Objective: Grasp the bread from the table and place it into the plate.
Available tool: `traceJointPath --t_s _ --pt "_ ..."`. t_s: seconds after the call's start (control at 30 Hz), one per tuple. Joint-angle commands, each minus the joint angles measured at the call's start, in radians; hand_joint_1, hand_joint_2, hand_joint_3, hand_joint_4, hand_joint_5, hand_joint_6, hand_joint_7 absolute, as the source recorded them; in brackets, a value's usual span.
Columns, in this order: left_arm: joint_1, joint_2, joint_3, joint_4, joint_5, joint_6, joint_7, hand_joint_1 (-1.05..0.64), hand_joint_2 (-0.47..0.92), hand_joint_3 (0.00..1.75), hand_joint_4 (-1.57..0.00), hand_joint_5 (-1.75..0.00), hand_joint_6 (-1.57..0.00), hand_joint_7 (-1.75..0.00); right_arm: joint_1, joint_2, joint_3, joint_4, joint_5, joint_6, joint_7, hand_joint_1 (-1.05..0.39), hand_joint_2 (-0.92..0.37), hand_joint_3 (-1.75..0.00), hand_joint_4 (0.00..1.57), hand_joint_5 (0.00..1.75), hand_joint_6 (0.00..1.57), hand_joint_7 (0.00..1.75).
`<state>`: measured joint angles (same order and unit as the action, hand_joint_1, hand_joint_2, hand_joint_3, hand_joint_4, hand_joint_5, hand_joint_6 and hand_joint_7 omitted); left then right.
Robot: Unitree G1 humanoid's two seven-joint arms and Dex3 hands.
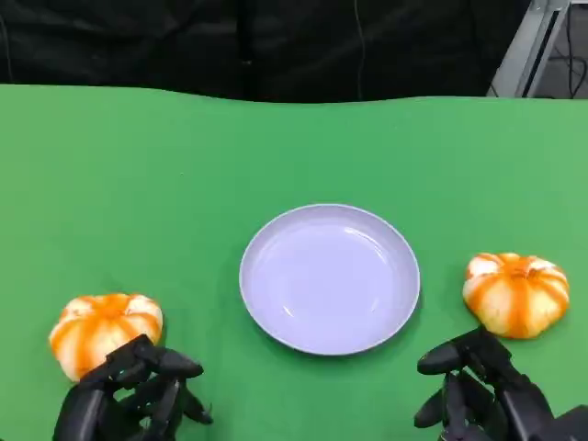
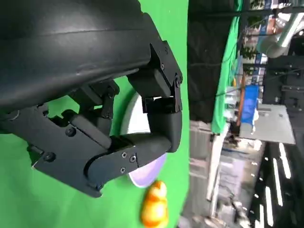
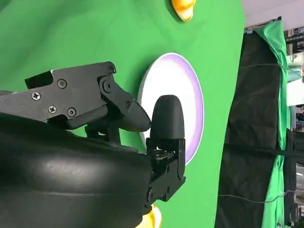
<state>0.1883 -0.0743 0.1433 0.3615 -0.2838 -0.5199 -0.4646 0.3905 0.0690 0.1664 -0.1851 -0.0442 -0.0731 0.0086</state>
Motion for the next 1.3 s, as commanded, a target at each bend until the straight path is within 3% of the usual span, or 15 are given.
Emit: traceJointPath --t_s 0.03,0.07,0.13,0.27,0.4,0.53,0.57,0.7,0.8,0.9,0.93,1.0,1.3 --pt "0.000 0.047 -0.003 0.027 0.150 -0.138 0.085 -0.39 0.83 0.45 -0.72 -0.95 -0.83 -0.38 0.002 -0.005 0.001 -0.018 -0.010 0.007 -0.011 -0.28 -0.92 -0.94 0.40 1.75 0.21 1.75" --pt "0.000 0.064 -0.007 0.035 0.219 -0.189 0.122 -0.40 0.87 0.37 -0.70 -0.94 -0.82 -0.33 0.002 -0.004 0.002 -0.019 -0.011 0.009 -0.012 -0.28 -0.92 -0.94 0.40 1.75 0.21 1.75" --pt "-0.002 0.095 -0.009 0.046 0.356 -0.269 0.207 -0.41 0.91 0.31 -0.55 -0.87 -0.66 -0.19 0.002 -0.001 0.003 -0.022 -0.011 0.018 -0.014 -0.29 -0.92 -0.94 0.39 1.75 0.21 1.75" --pt "-0.006 0.135 -0.011 0.051 0.581 -0.353 0.396 -0.47 0.92 0.26 -0.43 -0.83 -0.54 -0.11 0.003 -0.002 0.003 -0.020 -0.010 0.012 -0.011 -0.29 -0.92 -0.94 0.38 1.75 0.21 1.75" --pt "0.019 0.177 -0.023 -0.058 0.842 -0.273 0.590 -0.59 0.92 0.28 -0.16 -0.91 -0.41 -0.02 0.005 -0.002 0.004 -0.019 -0.008 0.010 -0.008 -0.29 -0.92 -0.94 0.39 1.75 0.20 1.75" --pt "0.028 0.200 -0.057 -0.081 0.891 -0.237 0.664 -0.61 0.92 0.29 -0.11 -0.94 -0.38 0.00 0.005 -0.002 0.005 -0.019 -0.009 0.010 -0.009 -0.29 -0.92 -0.95 0.40 1.75 0.21 1.75" --pt "0.039 0.221 -0.058 -0.147 0.982 -0.177 0.694 -0.61 0.92 0.29 -0.11 -0.95 -0.38 0.00 0.004 -0.002 0.006 -0.012 -0.008 0.001 -0.007 -0.29 -0.92 -0.95 0.40 1.75 0.21 1.75" --pt "0.083 0.271 -0.081 -0.335 1.267 0.029 0.820 -0.68 0.92 0.28 0.00 -0.60 -0.23 -0.01 0.006 -0.002 0.012 0.000 -0.007 -0.021 -0.004 -0.29 -0.92 -0.95 0.40 1.75 0.21 1.75" --pt "0.098 0.286 -0.116 -0.384 1.327 0.127 0.850 -0.68 0.92 0.28 0.00 -0.39 -0.19 -0.01 0.007 -0.004 0.013 0.006 -0.004 -0.030 0.001 -0.29 -0.92 -0.95 0.40 1.75 0.21 1.75" --pt "0.096 0.306 -0.150 -0.404 1.355 0.208 0.839 -0.68 0.92 0.28 0.00 -0.32 -0.18 -0.01 0.007 -0.003 0.013 0.007 -0.006 -0.032 0.001 -0.30 -0.92 -0.95 0.41 1.75 0.21 1.75" --pt "0.085 0.311 -0.164 -0.408 1.380 0.260 0.810 -0.68 0.92 0.25 0.00 -0.14 -0.11 -0.02 0.007 -0.002 0.013 0.004 -0.005 -0.027 0.000 -0.30 -0.92 -0.95 0.41 1.75 0.21 1.75" --pt "0.067 0.321 -0.189 -0.412 1.415 0.342 0.769 -0.68 0.92 0.23 0.00 -0.04 -0.06 -0.02 0.008 0.000 0.013 -0.001 -0.005 -0.018 -0.001 -0.30 -0.92 -0.95 0.41 1.75 0.21 1.75" --pt "-0.048 0.348 -0.295 -0.307 1.446 0.567 0.698 -0.62 0.92 0.20 0.00 0.00 -0.01 0.00 0.011 -0.003 0.013 0.012 -0.003 -0.034 0.002 -0.30 -0.92 -0.95 0.40 1.75 0.20 1.75"
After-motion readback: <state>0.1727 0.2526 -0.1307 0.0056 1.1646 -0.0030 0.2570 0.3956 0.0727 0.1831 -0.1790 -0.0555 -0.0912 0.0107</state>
